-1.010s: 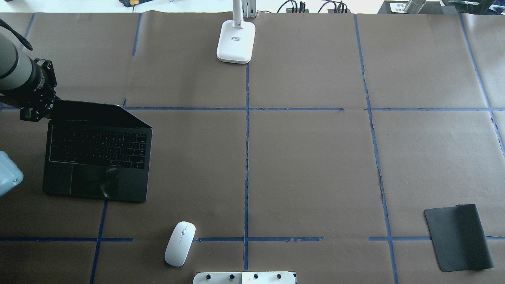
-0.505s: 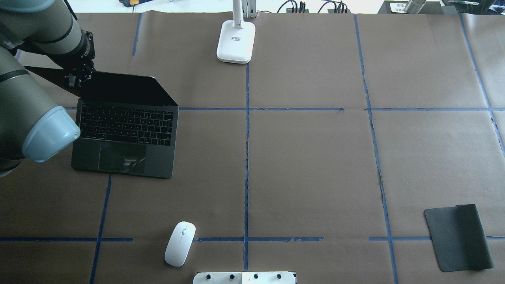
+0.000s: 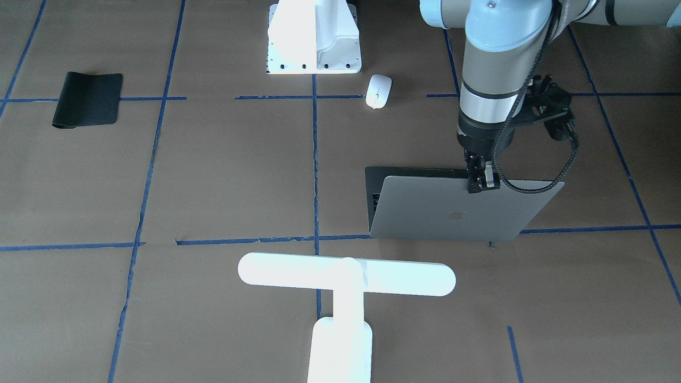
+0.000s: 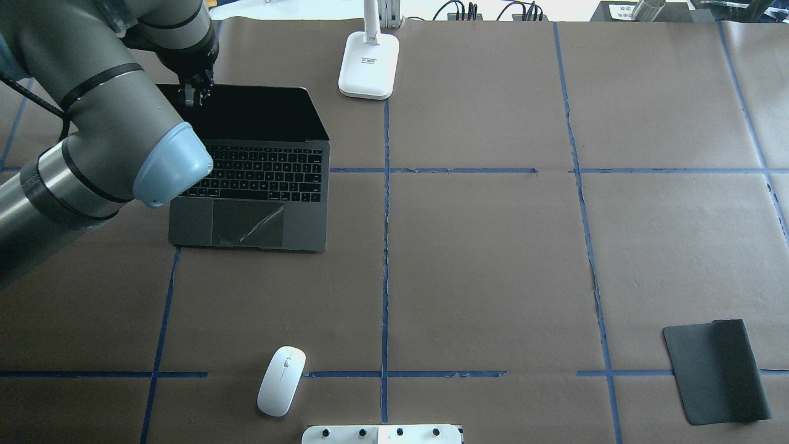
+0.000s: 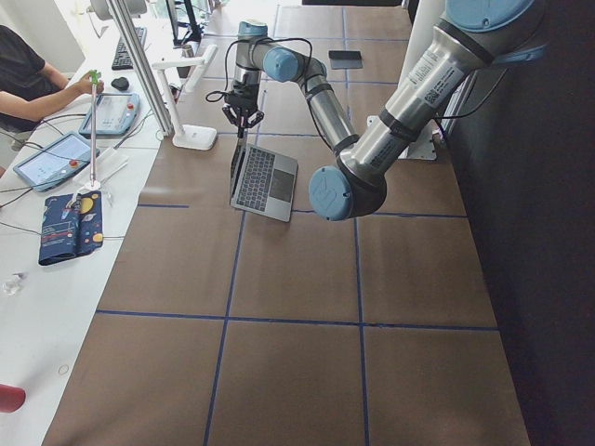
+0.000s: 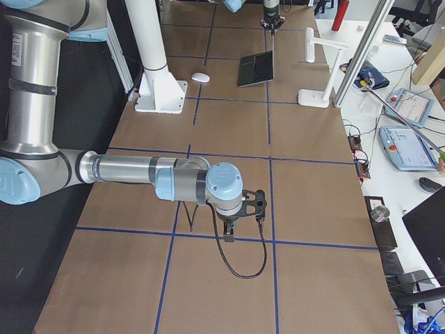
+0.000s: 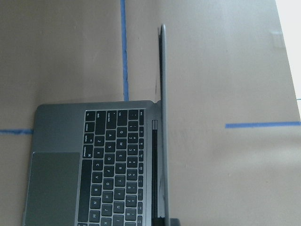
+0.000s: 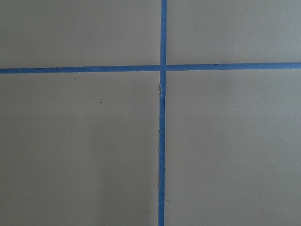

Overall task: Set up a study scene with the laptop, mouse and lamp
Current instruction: 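Slide the laptop with the left gripper to just in front of the white lamp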

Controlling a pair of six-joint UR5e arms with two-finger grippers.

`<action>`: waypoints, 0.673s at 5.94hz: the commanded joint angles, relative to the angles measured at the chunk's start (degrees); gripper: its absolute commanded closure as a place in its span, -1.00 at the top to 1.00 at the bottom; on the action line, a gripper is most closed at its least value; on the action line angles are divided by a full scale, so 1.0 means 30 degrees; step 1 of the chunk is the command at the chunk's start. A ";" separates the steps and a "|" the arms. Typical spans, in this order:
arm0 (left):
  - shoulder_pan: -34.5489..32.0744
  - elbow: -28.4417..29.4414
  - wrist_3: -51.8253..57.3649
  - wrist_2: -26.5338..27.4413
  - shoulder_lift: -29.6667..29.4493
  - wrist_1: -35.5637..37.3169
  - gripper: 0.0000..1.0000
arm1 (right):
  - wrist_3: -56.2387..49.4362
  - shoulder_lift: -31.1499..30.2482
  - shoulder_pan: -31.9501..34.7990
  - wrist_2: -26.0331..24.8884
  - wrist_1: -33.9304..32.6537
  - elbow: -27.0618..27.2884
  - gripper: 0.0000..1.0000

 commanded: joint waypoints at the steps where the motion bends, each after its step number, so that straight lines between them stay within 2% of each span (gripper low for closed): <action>1: 0.1322 0.1867 -0.1928 0.0025 -0.2105 -0.0669 -1.00 | 0.0000 -0.0031 0.0001 -0.0027 -0.0001 0.0040 1.00; 3: 0.2410 0.4123 -0.3954 0.0084 -0.4184 -0.1435 -1.00 | 0.0000 -0.0031 0.0030 -0.0027 -0.0001 -0.0018 1.00; 4: 0.2790 0.5990 -0.4367 0.0113 -0.5384 -0.1930 -1.00 | 0.0000 -0.0031 0.0030 -0.0027 -0.0001 -0.0018 1.00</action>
